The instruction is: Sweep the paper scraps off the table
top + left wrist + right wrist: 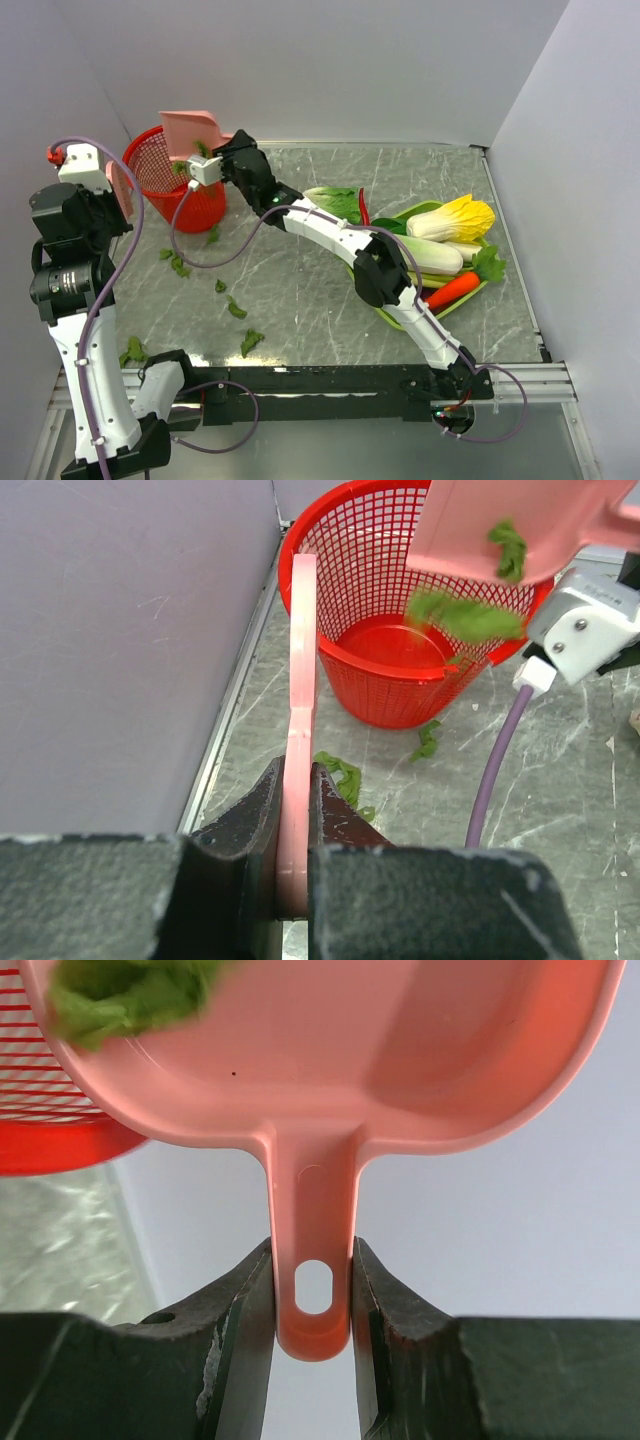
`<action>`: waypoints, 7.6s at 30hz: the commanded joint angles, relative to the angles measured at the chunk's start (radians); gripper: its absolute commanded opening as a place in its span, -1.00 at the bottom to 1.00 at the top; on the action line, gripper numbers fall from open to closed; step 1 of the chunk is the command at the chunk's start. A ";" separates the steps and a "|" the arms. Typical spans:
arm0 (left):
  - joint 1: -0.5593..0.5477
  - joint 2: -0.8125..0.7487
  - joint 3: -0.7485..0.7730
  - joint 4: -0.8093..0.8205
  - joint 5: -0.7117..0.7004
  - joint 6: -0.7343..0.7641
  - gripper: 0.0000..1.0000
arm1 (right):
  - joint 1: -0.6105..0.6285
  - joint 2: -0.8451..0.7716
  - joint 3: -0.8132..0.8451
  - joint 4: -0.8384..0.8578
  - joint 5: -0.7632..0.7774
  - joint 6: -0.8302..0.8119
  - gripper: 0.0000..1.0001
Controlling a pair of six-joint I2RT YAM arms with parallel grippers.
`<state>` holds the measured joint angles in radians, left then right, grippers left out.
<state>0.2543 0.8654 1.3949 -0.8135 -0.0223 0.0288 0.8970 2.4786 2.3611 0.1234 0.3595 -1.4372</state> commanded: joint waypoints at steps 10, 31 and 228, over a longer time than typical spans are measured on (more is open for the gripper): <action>0.010 -0.012 0.018 0.053 0.086 -0.023 -0.99 | -0.044 -0.038 0.138 0.050 0.074 0.148 -1.00; 0.008 -0.017 -0.017 -0.104 0.561 0.333 -0.98 | -0.099 -0.743 -0.588 -0.884 -0.414 0.929 -1.00; -0.451 0.716 -0.019 0.045 0.007 0.620 -0.98 | -0.152 -1.027 -1.045 -0.719 -0.726 1.031 -1.00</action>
<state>-0.2039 1.5551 1.3731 -0.7265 -0.0566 0.6746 0.7418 1.4780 1.3014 -0.6216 -0.3561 -0.4019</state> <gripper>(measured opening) 0.109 0.376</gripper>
